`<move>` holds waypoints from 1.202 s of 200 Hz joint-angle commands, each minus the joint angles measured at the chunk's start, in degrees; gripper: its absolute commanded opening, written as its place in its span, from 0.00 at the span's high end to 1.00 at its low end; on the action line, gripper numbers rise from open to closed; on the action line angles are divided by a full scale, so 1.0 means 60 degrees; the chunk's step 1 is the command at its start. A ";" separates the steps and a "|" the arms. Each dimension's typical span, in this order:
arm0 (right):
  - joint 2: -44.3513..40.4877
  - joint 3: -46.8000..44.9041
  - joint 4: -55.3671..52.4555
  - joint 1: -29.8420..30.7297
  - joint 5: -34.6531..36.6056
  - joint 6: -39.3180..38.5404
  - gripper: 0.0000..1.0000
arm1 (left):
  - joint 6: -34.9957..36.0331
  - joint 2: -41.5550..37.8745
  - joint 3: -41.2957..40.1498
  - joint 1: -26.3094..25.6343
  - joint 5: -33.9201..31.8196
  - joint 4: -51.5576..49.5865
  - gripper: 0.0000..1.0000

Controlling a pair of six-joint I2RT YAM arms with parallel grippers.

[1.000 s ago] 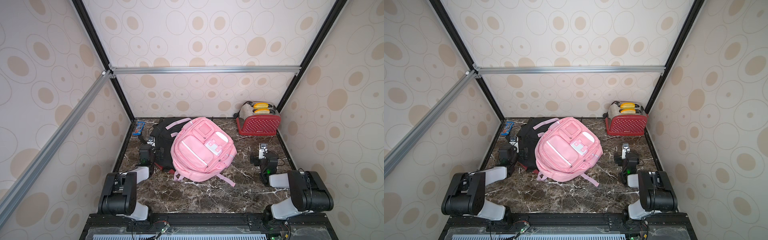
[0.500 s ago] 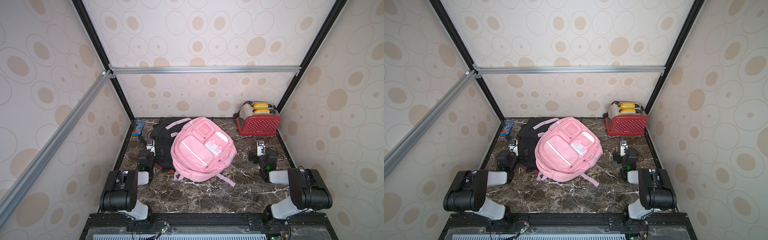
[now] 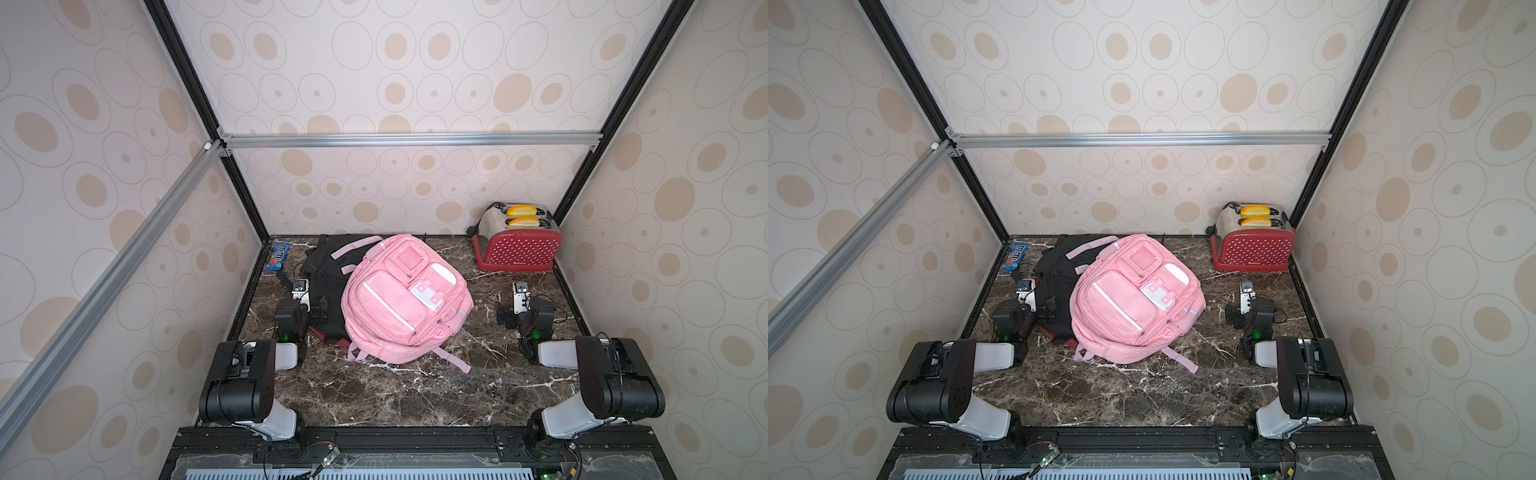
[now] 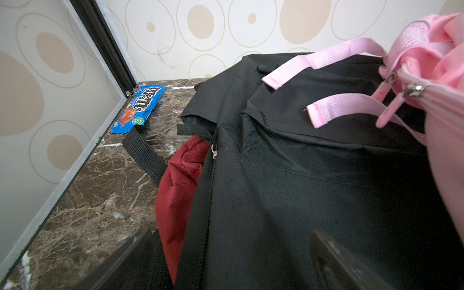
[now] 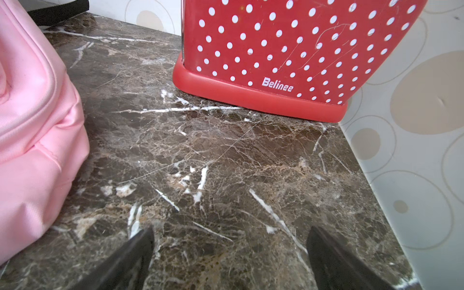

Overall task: Zip up the backpack
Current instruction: Reset both arms

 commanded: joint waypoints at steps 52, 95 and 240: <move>0.0008 0.0228 -0.0192 -0.0183 -0.0325 0.0102 0.00 | 0.0031 0.0086 0.0106 0.0078 0.0066 0.0119 0.01; -0.0023 0.0166 -0.0138 -0.0181 -0.0296 0.0090 0.00 | 0.0039 0.0073 0.0110 0.0092 0.0068 0.0120 0.01; -0.0210 -0.0576 0.1029 -0.0174 -0.0319 0.0056 0.00 | 0.0038 0.0091 0.0106 0.0075 0.0067 0.0120 0.01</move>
